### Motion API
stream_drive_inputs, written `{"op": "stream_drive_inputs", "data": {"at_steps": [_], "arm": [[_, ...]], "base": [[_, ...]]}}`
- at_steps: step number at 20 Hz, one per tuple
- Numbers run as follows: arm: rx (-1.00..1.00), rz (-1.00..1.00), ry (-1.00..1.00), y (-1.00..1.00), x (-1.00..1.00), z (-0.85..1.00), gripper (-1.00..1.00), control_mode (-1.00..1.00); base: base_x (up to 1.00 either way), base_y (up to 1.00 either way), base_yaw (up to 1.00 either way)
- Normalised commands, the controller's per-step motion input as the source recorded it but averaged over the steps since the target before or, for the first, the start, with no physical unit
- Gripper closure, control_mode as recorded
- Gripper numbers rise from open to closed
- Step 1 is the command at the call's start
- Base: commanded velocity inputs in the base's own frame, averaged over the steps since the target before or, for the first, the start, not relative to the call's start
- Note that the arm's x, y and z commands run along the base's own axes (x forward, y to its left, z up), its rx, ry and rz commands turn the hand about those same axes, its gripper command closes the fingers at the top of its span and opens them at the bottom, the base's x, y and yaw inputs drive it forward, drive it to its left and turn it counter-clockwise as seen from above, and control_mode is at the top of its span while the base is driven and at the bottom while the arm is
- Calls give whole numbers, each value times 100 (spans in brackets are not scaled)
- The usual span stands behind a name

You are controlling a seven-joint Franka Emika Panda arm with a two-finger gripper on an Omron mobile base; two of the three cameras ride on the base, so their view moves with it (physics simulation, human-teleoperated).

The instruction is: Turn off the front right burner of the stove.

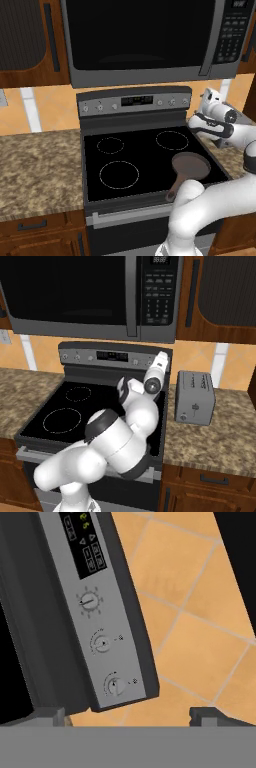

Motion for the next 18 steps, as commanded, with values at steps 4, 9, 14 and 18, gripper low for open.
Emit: {"op": "stream_drive_inputs", "data": {"at_steps": [4,9,14,18], "arm": [[-2,0,0,0,28,-16,-100,-100],[0,0,0,0,34,-7,-100,-100],[0,0,0,0,41,-16,-100,-100],[0,0,0,0,48,-24,-100,-100]], "base": [[0,0,0],[0,0,0],[0,0,0],[0,0,0]]}}
